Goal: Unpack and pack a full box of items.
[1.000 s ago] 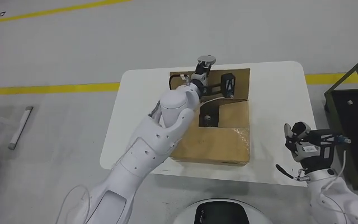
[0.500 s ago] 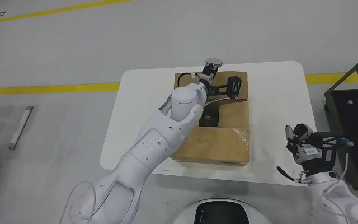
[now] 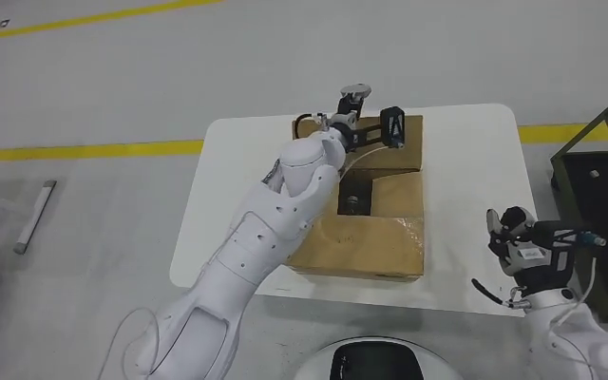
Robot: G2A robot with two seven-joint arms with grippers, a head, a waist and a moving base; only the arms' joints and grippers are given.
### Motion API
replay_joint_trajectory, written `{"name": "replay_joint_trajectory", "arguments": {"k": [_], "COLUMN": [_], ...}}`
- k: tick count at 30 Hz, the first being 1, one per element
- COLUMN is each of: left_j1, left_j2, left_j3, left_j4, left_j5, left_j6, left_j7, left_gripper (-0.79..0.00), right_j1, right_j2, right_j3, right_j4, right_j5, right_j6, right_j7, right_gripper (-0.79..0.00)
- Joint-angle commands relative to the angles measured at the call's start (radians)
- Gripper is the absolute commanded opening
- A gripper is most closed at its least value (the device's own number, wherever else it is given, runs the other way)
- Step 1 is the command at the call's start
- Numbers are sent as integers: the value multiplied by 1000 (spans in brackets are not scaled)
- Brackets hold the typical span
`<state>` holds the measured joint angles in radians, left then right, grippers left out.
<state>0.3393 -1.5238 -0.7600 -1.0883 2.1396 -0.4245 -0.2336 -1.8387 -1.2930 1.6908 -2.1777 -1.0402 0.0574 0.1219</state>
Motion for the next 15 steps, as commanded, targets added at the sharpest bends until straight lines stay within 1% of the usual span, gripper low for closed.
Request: {"name": "replay_joint_trajectory", "arguments": {"k": [1,2,3,6,8,10,12,13,14,15], "left_j1": [33,64,88,160,234,291,348,373,396,419], "left_j2": [10,14,19,39,49,62,75,81,87,92], "left_j3": [-56,-102,-134,-201,-275,-328,-377,-396,-414,-435], "left_j4": [-45,-67,-98,-215,-292,-383,-466,-503,-540,-573], "left_j5": [-54,-135,-177,-204,-319,-353,-378,-377,-377,-385], "left_j6": [-6,-2,-7,-60,-81,-124,-165,-191,-218,-227], "left_j7": [-9,-14,-36,-91,-123,-191,-243,-272,-294,-312], "left_gripper": [0,0,0,0,0,0,0,0,0,0], "right_j1": [5,8,12,24,34,41,45,47,50,54], "right_j2": [-1,-1,-2,-3,-3,-1,3,5,7,9], "right_j3": [9,14,18,29,43,54,66,69,75,81], "right_j4": [2,4,7,14,15,19,31,36,43,47], "right_j5": [25,38,60,170,250,314,364,386,403,408], "right_j6": [-1,-5,-10,-49,-99,-177,-261,-301,-336,-367], "right_j7": [-8,-11,-15,-7,-8,2,26,43,58,64], "right_gripper": [-477,-477,-477,-465,-486,-573,-628,-668,-711,-785]}}
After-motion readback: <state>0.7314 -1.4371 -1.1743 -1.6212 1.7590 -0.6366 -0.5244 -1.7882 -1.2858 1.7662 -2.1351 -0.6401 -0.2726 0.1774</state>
